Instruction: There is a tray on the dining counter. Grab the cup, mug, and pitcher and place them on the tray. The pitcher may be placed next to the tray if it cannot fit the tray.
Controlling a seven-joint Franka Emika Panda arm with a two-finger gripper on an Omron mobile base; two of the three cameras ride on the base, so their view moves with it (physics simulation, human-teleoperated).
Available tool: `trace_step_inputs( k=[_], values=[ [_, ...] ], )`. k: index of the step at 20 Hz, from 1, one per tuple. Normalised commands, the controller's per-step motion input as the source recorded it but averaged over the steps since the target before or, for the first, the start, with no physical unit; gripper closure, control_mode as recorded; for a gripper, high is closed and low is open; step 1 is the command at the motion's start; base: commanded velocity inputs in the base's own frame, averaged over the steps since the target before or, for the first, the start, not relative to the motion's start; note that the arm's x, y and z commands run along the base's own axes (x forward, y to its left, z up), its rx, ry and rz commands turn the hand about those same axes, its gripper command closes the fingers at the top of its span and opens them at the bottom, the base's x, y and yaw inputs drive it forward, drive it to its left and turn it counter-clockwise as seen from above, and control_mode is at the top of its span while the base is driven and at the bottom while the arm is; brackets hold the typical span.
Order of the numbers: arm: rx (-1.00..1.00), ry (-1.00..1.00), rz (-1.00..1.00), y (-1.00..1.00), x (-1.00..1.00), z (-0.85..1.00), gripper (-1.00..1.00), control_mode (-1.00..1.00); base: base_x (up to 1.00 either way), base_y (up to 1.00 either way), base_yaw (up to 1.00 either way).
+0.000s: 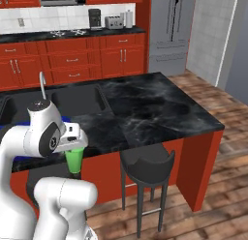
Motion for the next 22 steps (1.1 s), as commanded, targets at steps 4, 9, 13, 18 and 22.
trace_step_inputs(
  k=[4,9,13,18,22],
  values=[
    [0.0,0.07,0.02,0.36,0.24,0.0,1.0,-1.0,0.12,0.12,0.0],
    [0.0,0.05,0.16,0.67,0.11,0.0,1.0,-1.0,0.0,0.0,0.0],
    [0.0,0.04,0.17,0.75,0.15,0.01,1.0,-1.0,0.0,0.0,0.0],
    [0.0,0.01,0.14,0.75,0.22,0.05,1.0,-1.0,0.0,0.0,0.0],
    [0.0,0.0,0.12,0.73,0.42,0.12,1.0,-1.0,0.0,0.0,0.0]
  ],
)
